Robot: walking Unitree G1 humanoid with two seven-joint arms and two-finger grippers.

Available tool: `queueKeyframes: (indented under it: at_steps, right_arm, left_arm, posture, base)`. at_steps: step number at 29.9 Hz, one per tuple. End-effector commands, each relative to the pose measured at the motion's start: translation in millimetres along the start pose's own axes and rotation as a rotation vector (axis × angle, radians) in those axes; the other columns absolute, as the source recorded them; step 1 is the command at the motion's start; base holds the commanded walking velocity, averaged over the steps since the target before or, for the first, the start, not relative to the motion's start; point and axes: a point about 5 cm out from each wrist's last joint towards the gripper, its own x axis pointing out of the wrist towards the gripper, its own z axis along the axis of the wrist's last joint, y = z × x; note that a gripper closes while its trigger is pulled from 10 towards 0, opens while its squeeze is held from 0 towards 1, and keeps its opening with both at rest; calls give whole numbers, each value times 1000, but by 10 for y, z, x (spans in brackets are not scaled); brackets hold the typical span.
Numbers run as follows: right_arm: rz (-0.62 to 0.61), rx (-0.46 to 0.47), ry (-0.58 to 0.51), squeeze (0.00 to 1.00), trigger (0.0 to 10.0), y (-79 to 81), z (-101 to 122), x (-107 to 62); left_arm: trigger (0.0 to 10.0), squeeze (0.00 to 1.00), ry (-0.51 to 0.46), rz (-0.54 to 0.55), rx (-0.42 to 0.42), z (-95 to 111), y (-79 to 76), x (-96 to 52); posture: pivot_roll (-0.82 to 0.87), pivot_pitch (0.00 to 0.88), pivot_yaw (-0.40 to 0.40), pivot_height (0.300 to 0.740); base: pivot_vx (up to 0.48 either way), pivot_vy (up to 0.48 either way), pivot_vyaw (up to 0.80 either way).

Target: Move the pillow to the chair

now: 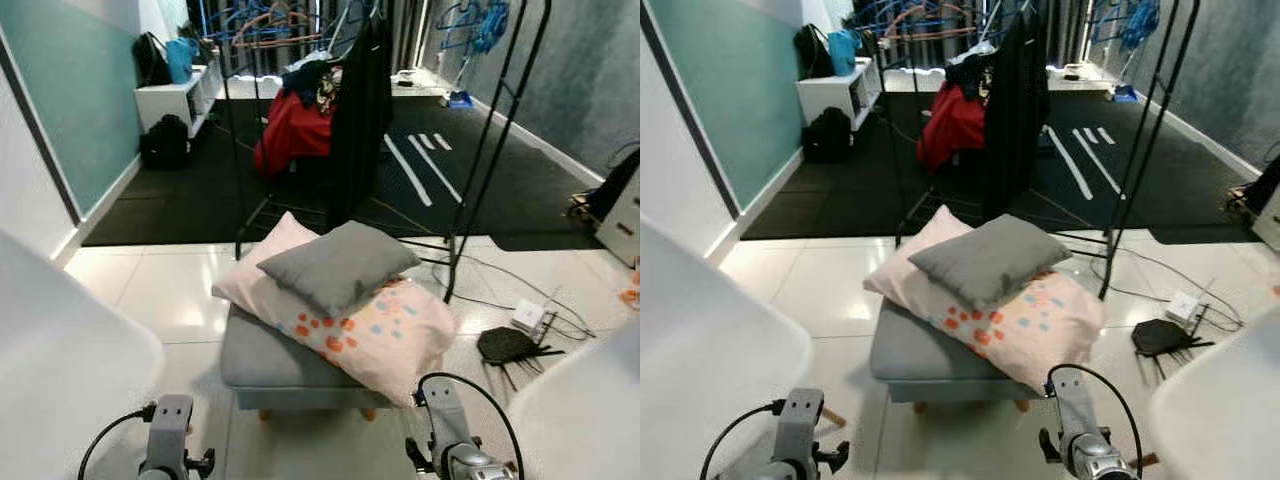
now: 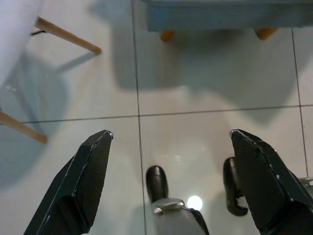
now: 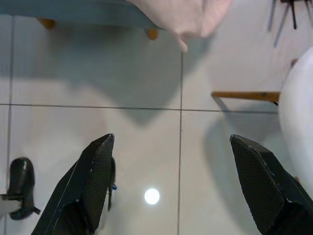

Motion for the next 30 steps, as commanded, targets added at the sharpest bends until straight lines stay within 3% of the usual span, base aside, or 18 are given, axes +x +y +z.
queueKeyframes:
  at_steps: [1, 30]
  right_arm:
    - [11, -4, 5, 0, 10000, 52, -10, 4]
    - [12, 64, -53, 0, 10000, 93, 12, 4]
  left_arm:
    - [10000, 0, 10, 12, -4, -20, 41, -9]
    - [10000, 0, -31, 68, -13, 51, 115, -12]
  posture:
    - [-66, 46, -51, 740]
    - [-29, 26, -54, 740]
  base:
    - [0, 0, 0]
    - [0, 0, 0]
